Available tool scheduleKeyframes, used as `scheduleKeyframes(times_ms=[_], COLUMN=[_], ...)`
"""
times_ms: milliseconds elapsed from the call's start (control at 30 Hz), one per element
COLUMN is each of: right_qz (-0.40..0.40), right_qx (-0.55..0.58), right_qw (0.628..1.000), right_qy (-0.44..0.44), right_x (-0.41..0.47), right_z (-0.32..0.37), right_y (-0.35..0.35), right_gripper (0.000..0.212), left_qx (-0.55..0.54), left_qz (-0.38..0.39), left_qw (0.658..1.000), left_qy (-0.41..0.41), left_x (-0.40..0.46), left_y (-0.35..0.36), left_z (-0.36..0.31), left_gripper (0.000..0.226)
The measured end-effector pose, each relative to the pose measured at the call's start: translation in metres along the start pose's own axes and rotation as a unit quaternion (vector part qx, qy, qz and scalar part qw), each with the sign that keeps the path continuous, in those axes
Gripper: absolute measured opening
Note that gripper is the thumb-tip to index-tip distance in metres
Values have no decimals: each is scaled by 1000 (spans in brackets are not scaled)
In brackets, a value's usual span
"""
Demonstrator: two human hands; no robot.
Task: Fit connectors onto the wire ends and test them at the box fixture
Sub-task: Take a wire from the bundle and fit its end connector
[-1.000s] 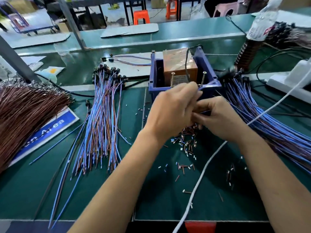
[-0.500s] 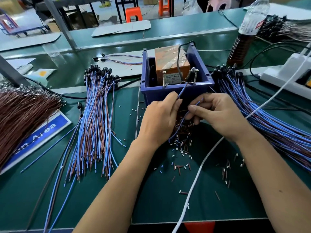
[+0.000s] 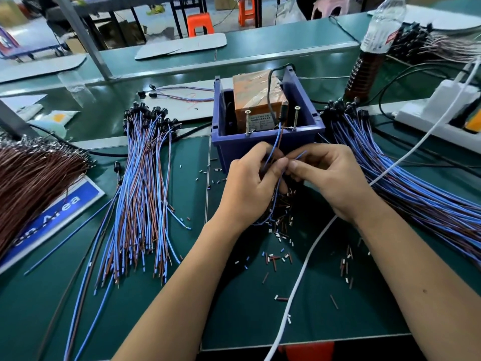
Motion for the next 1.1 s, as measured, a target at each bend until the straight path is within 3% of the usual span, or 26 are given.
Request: scheduleKeyframes(times_ms=[367, 667, 1100], right_qz=[-36, -86, -169], right_qx=[28, -60, 28], right_qw=[999, 992, 982], right_qy=[-19, -73, -85], right_x=[3, -1, -3], right_z=[1, 12, 14], right_y=[-8, -20, -39], right_gripper=[15, 12, 14], left_qx=[14, -19, -49], left_qz=[-38, -46, -89], left_qw=[999, 999, 995], left_qy=[-13, 15, 15], left_x=[1, 1, 0], left_y=[-9, -11, -21], left_z=[0, -4, -3], left_gripper=[12, 15, 14])
Point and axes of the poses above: each hand's wrist, its own x-axis towards the middle knuckle, its own y-axis out of the palm, z = x × y, the point moved 8 cm from there along x, towards the middle knuckle, and after that the axes turned 3 degrees about -x, right-handed, at the moved point
